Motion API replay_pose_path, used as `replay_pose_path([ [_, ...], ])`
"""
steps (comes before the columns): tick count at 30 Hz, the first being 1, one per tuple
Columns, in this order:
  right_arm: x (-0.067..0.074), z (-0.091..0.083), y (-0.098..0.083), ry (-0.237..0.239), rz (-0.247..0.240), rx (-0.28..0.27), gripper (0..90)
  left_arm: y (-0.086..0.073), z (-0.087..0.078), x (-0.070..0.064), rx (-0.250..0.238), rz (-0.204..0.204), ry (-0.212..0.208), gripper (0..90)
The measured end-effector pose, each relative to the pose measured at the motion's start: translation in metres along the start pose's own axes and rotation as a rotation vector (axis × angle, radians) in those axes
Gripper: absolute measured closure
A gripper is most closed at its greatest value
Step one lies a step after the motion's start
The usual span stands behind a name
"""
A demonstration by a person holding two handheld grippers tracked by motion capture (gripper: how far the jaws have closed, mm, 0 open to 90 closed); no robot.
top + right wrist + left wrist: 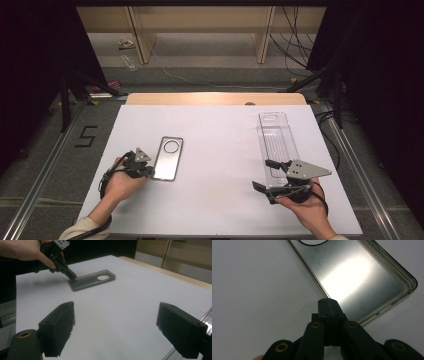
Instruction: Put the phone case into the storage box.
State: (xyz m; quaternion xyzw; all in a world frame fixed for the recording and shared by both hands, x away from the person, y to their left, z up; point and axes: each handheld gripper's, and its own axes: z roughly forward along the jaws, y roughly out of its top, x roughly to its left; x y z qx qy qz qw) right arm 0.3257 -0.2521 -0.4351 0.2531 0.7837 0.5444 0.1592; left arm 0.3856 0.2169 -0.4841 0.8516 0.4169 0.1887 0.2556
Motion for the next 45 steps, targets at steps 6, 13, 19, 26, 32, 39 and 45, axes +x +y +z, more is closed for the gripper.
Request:
replay_pose_path([
  [6, 0.0, 0.0, 0.0, 0.0, 0.0, -0.003, 16.3, -0.002, -0.003, 0.005, -0.019, -0.033, -0.003, 79.5],
  [13, 0.0, -0.001, 0.0, -0.001, -0.001, -0.002, 16.3, 0.002, -0.019, 0.016, -0.095, -0.037, 0.048, 47.1],
  [19, 0.0, 0.0, 0.0, -0.003, -0.001, -0.001, 16.3, 0.012, -0.025, 0.009, -0.119, 0.083, -0.011, 28.9],
  [26, 0.0, -0.001, 0.0, -0.01, -0.003, 0.001, 16.3, 0.027, -0.033, 0.001, -0.146, 0.185, -0.079, 22.8],
  [32, 0.001, -0.001, 0.001, -0.018, -0.005, -0.003, 16.4, 0.029, -0.031, -0.001, -0.069, 0.308, -0.141, 23.2],
  [39, 0.0, -0.001, 0.0, -0.021, -0.004, 0.0, 16.4, 0.035, -0.027, -0.004, 0.019, 0.511, -0.155, 26.4],
  [45, 0.0, 0.0, 0.0, -0.019, 0.001, 0.004, 16.4, 0.037, -0.024, -0.01, 0.068, 0.671, -0.186, 31.7],
])
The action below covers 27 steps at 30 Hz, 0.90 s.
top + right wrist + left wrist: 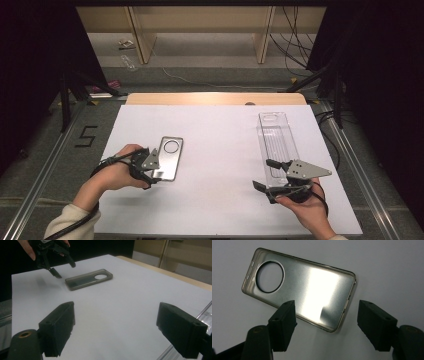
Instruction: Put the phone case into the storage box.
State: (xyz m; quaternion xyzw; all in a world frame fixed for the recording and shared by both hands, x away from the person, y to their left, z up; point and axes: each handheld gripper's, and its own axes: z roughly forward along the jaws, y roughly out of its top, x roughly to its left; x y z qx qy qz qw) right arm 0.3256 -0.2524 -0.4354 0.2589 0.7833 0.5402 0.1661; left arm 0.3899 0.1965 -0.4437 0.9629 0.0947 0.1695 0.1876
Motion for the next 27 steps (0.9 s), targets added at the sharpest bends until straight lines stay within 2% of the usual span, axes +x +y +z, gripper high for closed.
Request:
replay_pose_path([
  [1, 0.0, 0.0, 0.0, 0.0, 0.0, 0.0, 16.4, 0.002, 0.002, -0.002, 0.015, 0.045, -0.011, 33.2],
  [2, 0.0, 0.0, 0.0, 0.0, 0.001, 0.001, 16.4, 0.002, 0.002, -0.002, 0.015, 0.045, -0.011, 33.6],
  [3, 0.0, 0.0, 0.0, -0.001, 0.0, 0.001, 16.4, 0.004, 0.006, -0.004, 0.019, 0.07, -0.014, 34.0],
  [4, 0.0, 0.0, 0.0, -0.001, 0.0, 0.001, 16.4, 0.004, 0.006, -0.004, 0.019, 0.07, -0.014, 34.7],
  [11, 0.0, 0.0, 0.0, -0.001, 0.0, 0.003, 16.4, 0.012, 0.015, -0.006, 0.054, 0.155, -0.016, 39.6],
  [13, 0.0, 0.0, 0.0, -0.001, 0.001, 0.004, 16.5, 0.012, 0.016, -0.007, 0.051, 0.159, -0.015, 40.1],
  [17, 0.0, 0.001, 0.0, -0.001, 0.0, 0.003, 16.5, 0.013, 0.019, -0.007, 0.054, 0.193, -0.024, 43.9],
  [27, -0.001, 0.001, -0.001, 0.0, 0.001, 0.001, 16.5, 0.01, 0.024, -0.009, 0.058, 0.214, -0.034, 50.0],
])
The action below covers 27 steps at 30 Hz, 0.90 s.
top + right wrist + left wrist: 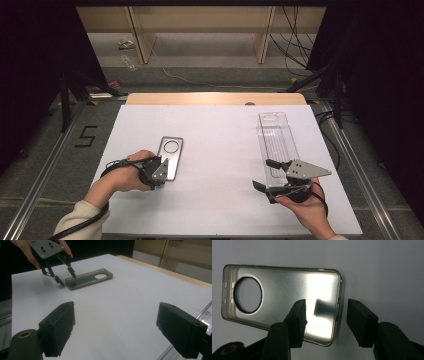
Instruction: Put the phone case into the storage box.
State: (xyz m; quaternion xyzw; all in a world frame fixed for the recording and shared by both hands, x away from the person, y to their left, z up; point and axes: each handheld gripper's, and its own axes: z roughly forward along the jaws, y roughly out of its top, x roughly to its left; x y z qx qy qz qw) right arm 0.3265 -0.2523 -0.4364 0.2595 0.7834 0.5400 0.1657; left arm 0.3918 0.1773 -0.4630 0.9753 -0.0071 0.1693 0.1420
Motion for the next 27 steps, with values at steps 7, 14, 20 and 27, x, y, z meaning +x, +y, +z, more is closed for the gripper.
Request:
replay_pose_path([
  [7, -0.0002, 0.0002, -0.0003, 0.0, 0.002, 0.001, 16.4, 0.0012, 0.0011, 0.0006, 0.006, 0.033, -0.003, 52.5],
  [14, -0.0006, 0.0003, -0.0007, -0.001, 0.003, 0.007, 16.5, 0.001, 0.0026, 0.0008, 0.007, 0.04, -0.012, 56.0],
  [20, -0.0009, 0.0002, -0.0009, 0.001, 0.005, 0.006, 16.5, 0.0006, 0.0027, 0.0005, 0.004, 0.044, -0.023, 59.2],
  [27, -0.0012, 0.0009, -0.0015, 0.001, 0.007, 0.008, 16.5, 0.0007, 0.0026, 0.0, 0.007, 0.052, -0.037, 64.0],
])
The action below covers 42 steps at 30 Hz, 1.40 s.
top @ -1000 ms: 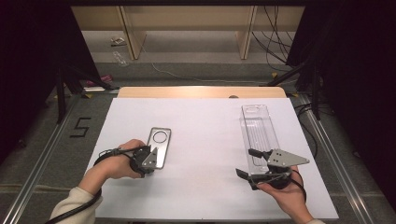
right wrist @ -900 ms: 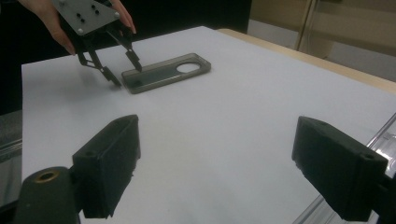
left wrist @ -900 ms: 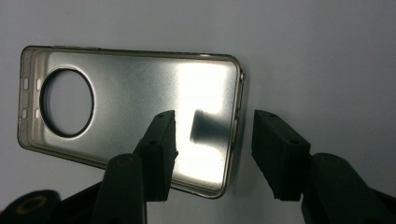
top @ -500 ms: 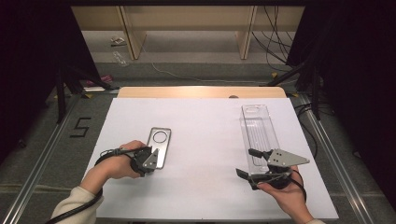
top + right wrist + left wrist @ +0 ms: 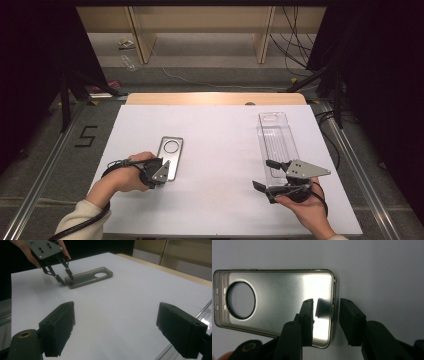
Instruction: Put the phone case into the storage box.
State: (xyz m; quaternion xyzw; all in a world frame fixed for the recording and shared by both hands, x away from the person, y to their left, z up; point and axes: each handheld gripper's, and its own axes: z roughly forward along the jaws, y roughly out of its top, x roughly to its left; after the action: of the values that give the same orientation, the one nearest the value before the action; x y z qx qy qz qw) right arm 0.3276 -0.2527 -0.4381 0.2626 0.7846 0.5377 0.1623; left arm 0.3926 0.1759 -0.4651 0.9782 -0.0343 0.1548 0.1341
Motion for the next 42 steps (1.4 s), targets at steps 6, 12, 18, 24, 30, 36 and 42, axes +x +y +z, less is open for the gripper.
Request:
replay_pose_path([
  [6, -0.0001, -0.0001, 0.0, 0.001, 0.0, 0.0, 16.5, 0.0009, -0.0002, -0.0006, 0.007, 0.006, -0.008, 68.6],
  [12, 0.0, 0.0005, -0.0001, 0.002, 0.001, 0.0, 16.5, 0.001, -0.0001, -0.001, 0.008, -0.003, -0.016, 72.3],
  [18, 0.0, 0.0005, -0.0003, 0.002, 0.001, 0.004, 16.5, 0.0007, 0.0004, -0.0008, 0.009, -0.013, -0.022, 76.6],
  [24, 0.0001, 0.0007, -0.0004, 0.004, 0.001, 0.005, 16.5, 0.0018, 0.0007, -0.0013, 0.015, -0.004, -0.023, 78.8],
  [30, 0.0001, 0.0008, -0.0004, 0.005, 0.0, 0.007, 16.4, 0.003, 0.0007, -0.0018, 0.026, -0.001, -0.025, 80.7],
  [36, 0.0001, 0.0007, -0.0003, 0.005, -0.002, 0.005, 16.4, 0.0031, 0.0013, -0.0017, 0.03, 0.003, -0.021, 84.3],
  [42, 0.0002, 0.0006, -0.0003, 0.005, -0.003, 0.006, 16.4, 0.0036, 0.0013, -0.0021, 0.032, 0.009, -0.017, 84.7],
])
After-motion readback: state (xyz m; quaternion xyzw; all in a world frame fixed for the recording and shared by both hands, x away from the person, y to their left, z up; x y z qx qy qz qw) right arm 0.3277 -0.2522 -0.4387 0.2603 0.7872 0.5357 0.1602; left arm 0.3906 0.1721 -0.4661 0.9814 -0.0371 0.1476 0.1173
